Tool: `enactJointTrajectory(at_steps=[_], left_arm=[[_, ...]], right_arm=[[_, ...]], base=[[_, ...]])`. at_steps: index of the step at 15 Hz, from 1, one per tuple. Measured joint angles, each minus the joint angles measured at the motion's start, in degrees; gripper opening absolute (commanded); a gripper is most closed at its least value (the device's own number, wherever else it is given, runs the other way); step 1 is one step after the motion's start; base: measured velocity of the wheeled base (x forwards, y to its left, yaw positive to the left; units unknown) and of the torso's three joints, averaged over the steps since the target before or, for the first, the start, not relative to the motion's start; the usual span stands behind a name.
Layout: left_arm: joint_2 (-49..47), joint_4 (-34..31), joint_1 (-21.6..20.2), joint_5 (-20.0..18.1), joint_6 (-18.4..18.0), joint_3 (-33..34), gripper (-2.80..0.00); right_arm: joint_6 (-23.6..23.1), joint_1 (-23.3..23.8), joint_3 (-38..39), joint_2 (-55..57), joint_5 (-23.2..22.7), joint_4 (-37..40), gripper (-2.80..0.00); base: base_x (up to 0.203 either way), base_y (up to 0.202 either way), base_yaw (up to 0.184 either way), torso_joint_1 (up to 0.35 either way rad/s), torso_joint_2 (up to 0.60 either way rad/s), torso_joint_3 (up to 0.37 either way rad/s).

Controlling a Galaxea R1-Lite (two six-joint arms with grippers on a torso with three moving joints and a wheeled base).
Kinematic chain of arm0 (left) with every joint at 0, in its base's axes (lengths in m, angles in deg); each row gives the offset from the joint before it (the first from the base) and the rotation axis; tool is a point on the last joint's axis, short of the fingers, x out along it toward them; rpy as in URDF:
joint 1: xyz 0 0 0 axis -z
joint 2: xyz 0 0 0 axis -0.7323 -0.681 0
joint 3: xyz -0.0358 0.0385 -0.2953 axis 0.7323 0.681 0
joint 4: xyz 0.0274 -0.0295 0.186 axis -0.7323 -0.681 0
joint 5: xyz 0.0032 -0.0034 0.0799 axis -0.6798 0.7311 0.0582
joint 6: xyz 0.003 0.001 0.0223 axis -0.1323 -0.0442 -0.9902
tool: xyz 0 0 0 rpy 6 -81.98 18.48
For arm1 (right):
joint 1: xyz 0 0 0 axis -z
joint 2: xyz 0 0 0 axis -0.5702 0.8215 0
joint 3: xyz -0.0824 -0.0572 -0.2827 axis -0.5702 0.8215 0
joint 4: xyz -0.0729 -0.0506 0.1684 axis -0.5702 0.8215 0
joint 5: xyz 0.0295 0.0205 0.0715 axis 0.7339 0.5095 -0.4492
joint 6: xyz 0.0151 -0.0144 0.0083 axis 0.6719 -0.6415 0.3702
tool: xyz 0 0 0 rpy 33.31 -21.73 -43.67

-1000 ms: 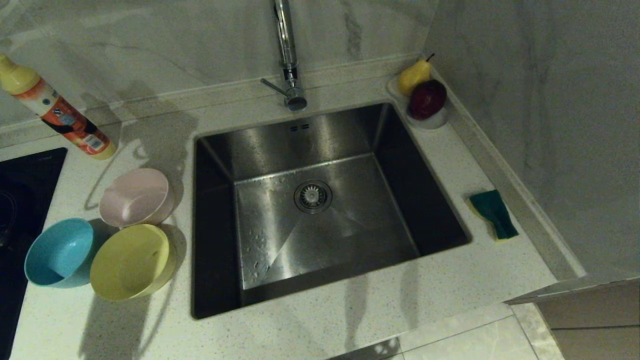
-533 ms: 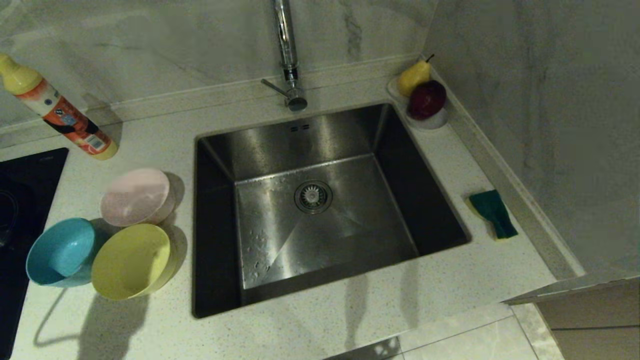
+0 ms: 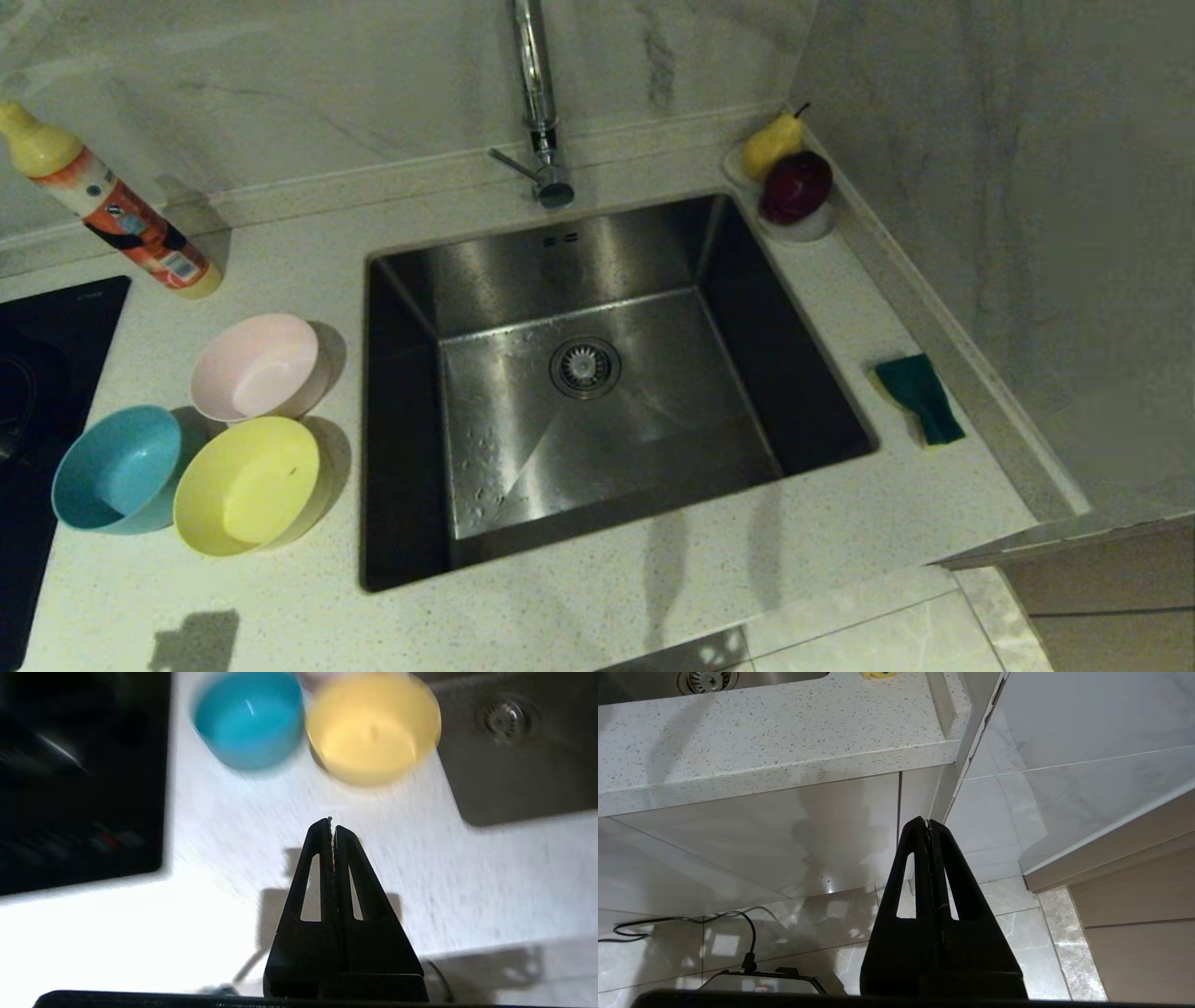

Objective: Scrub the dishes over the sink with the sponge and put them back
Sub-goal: Turn on the faucet

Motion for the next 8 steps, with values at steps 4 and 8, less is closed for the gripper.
enactJointTrajectory(at_steps=[4, 8], left_arm=[[3.3, 1.73, 0.06, -5.7, 0.78, 4.64, -2.8], [3.87, 4.69, 0.06, -7.44, 1.79, 5.27, -2.8]], right_arm=[[-0.05, -0.02, 0.0, 0.0, 0.01, 0.01, -2.8], [0.0, -0.02, 0.0, 0.0, 0.01, -0.07, -2.8]], base=[[0.0, 0.0, 0.0, 0.0, 0.0, 0.0], [0.0, 0.0, 0.0, 0.0, 0.0, 0.0]])
